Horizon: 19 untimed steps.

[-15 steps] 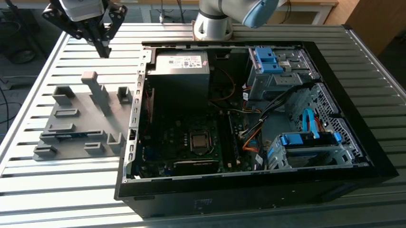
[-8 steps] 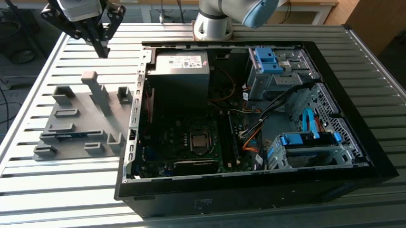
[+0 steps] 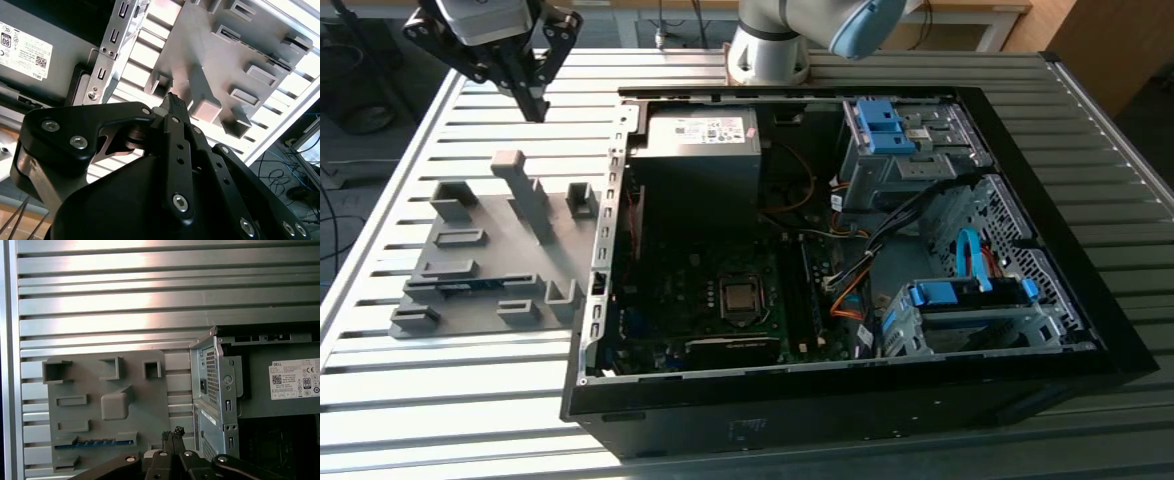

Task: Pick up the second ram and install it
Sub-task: 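Reach for the second ram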

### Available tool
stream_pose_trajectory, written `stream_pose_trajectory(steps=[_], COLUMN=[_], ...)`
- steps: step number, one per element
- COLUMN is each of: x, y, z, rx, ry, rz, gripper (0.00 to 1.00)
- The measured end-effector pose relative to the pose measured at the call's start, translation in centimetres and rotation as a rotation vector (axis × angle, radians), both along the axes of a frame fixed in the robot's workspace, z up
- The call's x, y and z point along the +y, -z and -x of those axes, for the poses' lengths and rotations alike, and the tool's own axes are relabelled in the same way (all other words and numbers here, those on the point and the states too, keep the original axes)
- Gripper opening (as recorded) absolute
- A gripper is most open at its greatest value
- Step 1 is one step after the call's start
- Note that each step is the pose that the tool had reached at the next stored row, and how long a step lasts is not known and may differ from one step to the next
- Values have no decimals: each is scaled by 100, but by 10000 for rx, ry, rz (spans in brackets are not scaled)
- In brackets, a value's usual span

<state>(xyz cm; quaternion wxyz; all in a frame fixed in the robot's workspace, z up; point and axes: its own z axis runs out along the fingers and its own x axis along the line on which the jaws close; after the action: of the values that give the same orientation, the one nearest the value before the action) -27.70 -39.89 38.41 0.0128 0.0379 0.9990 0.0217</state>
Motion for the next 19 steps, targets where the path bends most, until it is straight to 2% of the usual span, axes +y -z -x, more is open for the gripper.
stream_pose_trajectory(steps=[19], x=[0], y=[7], z=[61], rx=[0], ry=[0], rz=[0], gripper=[11])
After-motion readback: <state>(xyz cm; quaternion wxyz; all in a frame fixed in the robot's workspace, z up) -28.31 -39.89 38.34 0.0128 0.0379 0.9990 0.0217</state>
